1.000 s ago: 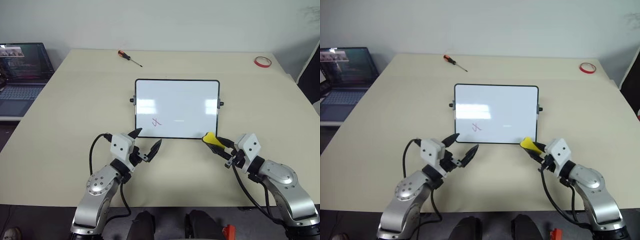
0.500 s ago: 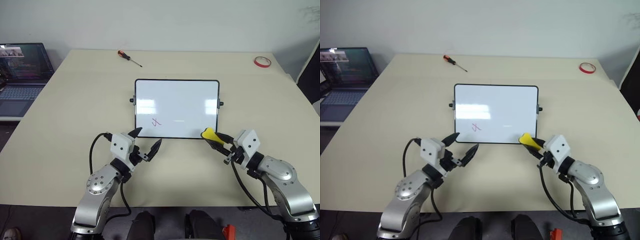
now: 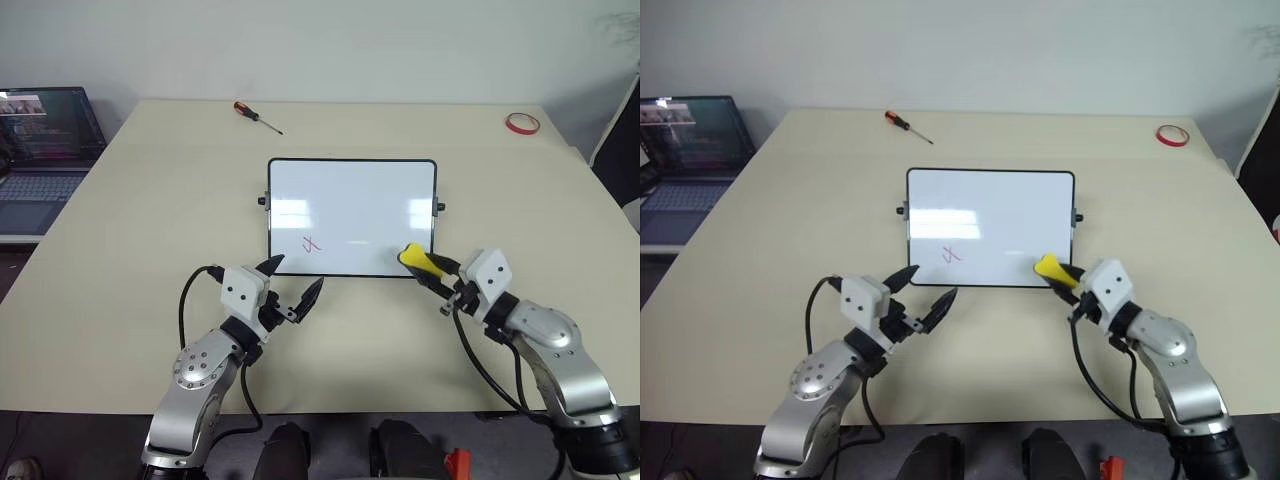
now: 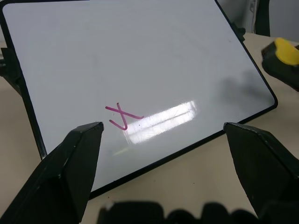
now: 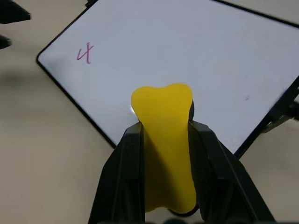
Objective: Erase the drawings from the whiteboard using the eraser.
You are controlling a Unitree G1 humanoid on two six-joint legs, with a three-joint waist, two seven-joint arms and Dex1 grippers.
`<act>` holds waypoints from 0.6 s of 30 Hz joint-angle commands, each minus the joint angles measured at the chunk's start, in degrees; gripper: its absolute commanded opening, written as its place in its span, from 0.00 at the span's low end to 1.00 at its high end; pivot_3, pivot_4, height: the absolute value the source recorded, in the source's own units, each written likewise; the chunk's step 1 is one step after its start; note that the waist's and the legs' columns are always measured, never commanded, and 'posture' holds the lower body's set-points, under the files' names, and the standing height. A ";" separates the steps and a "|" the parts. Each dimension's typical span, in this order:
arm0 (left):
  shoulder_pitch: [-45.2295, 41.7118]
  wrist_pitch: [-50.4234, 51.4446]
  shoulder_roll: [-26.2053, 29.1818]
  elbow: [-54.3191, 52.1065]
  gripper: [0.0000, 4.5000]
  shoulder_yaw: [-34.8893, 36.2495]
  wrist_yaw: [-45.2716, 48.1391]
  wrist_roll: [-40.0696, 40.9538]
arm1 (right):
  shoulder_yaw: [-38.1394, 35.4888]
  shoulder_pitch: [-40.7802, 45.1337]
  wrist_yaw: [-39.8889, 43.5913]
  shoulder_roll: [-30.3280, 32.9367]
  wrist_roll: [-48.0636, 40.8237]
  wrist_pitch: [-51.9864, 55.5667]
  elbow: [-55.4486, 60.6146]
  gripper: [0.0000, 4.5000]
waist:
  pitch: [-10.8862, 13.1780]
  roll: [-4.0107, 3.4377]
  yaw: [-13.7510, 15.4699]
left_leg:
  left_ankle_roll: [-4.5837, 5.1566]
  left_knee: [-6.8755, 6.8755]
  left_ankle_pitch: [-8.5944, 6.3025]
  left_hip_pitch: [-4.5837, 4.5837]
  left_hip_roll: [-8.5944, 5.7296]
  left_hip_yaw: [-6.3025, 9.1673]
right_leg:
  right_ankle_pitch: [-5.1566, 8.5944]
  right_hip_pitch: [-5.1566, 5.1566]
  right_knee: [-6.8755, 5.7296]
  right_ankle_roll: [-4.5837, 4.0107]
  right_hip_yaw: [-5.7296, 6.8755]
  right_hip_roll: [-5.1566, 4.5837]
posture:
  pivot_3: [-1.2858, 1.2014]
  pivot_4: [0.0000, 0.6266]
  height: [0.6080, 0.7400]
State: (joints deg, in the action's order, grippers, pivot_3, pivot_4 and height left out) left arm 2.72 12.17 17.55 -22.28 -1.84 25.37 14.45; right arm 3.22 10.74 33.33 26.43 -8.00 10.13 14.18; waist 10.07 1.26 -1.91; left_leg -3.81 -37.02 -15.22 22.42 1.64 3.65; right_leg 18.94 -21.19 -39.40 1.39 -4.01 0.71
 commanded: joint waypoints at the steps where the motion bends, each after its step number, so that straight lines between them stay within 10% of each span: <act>1: -0.01 -0.79 -0.41 -1.73 1.00 -0.03 -0.39 -0.06 | 3.05 5.65 -1.06 -2.70 2.62 -4.05 -2.86 0.22 | 0.00 0.00 0.01 | 0.00 0.00 0.00 -0.04 0.00 -0.03 | 0.00 0.00 -0.07 0.00 0.00 0.00 | 0.52 0.24 1.00; 18: 2.36 0.17 0.07 -4.15 1.00 0.39 -1.09 -0.20 | 18.94 32.58 -7.09 -20.26 19.53 -12.80 -38.19 0.22 | -0.01 0.01 0.01 | -0.02 -0.09 0.02 -0.08 0.07 -0.23 | 0.01 -0.22 -0.49 -0.02 -0.01 -0.05 | 0.52 0.24 1.00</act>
State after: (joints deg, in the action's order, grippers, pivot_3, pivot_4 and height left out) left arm 5.05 12.46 17.85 -23.22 -1.00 24.77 14.58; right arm 21.68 41.32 28.08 6.88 9.19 -1.37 -21.88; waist 10.06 1.27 -1.90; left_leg -3.83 -37.11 -15.20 22.33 1.72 3.42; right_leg 18.94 -21.42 -39.90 1.37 -4.03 0.66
